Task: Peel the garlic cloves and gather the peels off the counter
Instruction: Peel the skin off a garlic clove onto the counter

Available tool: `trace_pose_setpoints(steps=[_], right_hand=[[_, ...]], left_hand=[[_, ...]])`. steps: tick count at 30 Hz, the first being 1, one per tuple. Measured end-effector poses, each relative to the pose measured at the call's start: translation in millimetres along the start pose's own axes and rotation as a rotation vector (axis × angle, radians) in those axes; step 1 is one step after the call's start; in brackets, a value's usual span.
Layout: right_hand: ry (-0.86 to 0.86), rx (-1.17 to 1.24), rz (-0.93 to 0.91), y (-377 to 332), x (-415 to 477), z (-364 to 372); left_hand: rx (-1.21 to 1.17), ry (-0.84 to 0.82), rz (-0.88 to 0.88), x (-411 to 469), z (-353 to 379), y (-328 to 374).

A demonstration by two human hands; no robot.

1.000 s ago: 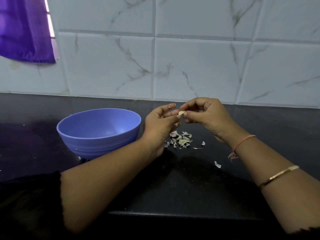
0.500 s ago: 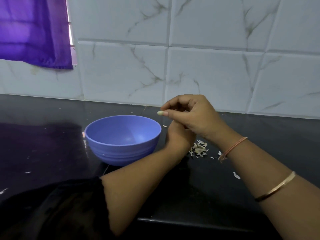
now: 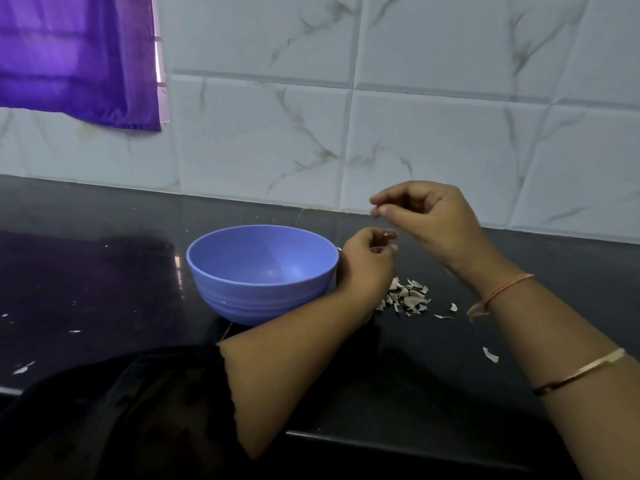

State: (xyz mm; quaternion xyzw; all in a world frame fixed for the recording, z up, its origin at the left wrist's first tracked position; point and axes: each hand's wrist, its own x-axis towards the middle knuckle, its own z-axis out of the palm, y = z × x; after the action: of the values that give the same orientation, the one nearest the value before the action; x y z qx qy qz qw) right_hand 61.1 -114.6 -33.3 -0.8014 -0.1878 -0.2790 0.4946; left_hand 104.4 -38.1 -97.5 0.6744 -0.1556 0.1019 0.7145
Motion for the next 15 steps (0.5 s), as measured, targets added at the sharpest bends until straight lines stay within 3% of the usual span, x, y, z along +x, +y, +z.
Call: trace_pose_setpoints(steps=[5,11,15], right_hand=[[-0.034,-0.123,0.126,28,-10,-31],[-0.321,-0.406,0.269,37,-19,-43],[-0.361,-0.540,0.273,36,-21,-36]], left_hand=[[-0.010,0.022,-0.028,0,-1,-3],[0.004,0.036,-0.075,-4,-4,0],[0.023,0.032,-0.094,-7,-4,2]])
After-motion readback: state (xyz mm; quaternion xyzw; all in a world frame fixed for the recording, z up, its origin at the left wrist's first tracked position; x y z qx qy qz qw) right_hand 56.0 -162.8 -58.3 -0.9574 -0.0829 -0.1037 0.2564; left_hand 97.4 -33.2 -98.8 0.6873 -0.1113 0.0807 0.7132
